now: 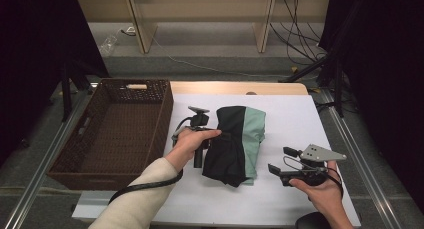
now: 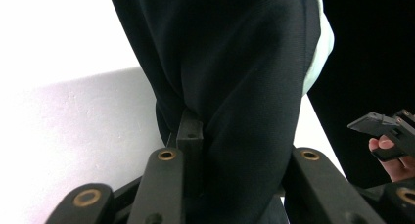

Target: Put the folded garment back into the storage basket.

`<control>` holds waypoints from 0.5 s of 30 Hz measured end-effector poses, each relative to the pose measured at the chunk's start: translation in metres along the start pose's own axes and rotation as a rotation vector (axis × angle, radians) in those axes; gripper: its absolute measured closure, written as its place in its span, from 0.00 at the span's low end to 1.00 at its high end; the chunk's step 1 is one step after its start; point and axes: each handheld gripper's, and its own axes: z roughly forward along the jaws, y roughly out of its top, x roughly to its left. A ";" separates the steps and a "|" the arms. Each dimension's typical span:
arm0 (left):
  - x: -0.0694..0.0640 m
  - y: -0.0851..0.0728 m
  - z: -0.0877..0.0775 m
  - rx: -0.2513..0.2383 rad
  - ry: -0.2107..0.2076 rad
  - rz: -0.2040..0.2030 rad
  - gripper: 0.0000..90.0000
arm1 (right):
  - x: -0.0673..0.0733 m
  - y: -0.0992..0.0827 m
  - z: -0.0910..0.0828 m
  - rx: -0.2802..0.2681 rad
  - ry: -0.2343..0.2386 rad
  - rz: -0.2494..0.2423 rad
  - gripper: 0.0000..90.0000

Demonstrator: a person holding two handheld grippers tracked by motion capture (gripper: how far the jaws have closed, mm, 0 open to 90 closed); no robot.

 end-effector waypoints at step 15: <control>-0.007 0.007 -0.014 0.012 0.024 0.012 0.76 | 0.000 0.000 0.000 -0.002 -0.003 0.002 0.18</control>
